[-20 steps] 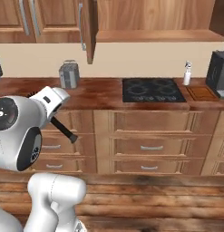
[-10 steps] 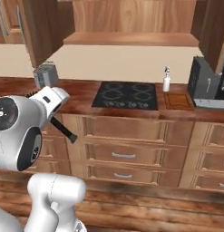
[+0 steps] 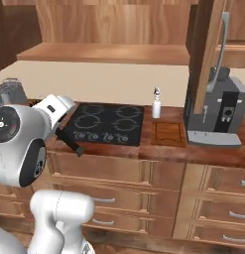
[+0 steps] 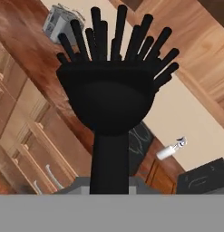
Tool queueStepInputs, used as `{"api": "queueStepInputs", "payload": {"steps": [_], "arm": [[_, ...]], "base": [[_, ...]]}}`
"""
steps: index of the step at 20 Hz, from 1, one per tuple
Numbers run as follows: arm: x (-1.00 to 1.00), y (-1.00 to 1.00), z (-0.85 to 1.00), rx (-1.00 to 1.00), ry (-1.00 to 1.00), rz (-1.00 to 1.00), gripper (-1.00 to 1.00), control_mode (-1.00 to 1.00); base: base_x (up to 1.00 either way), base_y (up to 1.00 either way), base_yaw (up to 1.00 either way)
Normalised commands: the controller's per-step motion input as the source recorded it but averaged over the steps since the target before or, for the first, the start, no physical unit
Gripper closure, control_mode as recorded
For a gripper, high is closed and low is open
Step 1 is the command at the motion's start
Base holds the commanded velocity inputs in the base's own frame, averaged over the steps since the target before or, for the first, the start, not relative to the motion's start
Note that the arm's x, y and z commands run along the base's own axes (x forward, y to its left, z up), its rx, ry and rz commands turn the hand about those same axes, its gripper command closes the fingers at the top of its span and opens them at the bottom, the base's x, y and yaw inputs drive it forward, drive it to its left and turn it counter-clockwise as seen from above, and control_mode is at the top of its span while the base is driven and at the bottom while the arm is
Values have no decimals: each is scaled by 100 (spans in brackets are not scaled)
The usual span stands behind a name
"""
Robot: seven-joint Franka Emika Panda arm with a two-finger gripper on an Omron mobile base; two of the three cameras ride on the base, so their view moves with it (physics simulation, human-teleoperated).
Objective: Grab the spray bottle from the cabinet, then place it next to the cutting board for sanitizing. Then grab the dish brush from the countertop next to the sink and place it next to the cutting board.
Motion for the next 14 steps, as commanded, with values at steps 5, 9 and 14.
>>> {"api": "queueStepInputs", "payload": {"steps": [5, 9, 14], "arm": [[0, 0, 0, 0, 0, 0, 100, 100], [0, 0, 0, 0, 0, 0, 100, 100], [0, 0, 0, 0, 0, 0, 100, 100]], "base": [[84, -1, -2], [59, -26, 0], [49, -5, 0]]}}
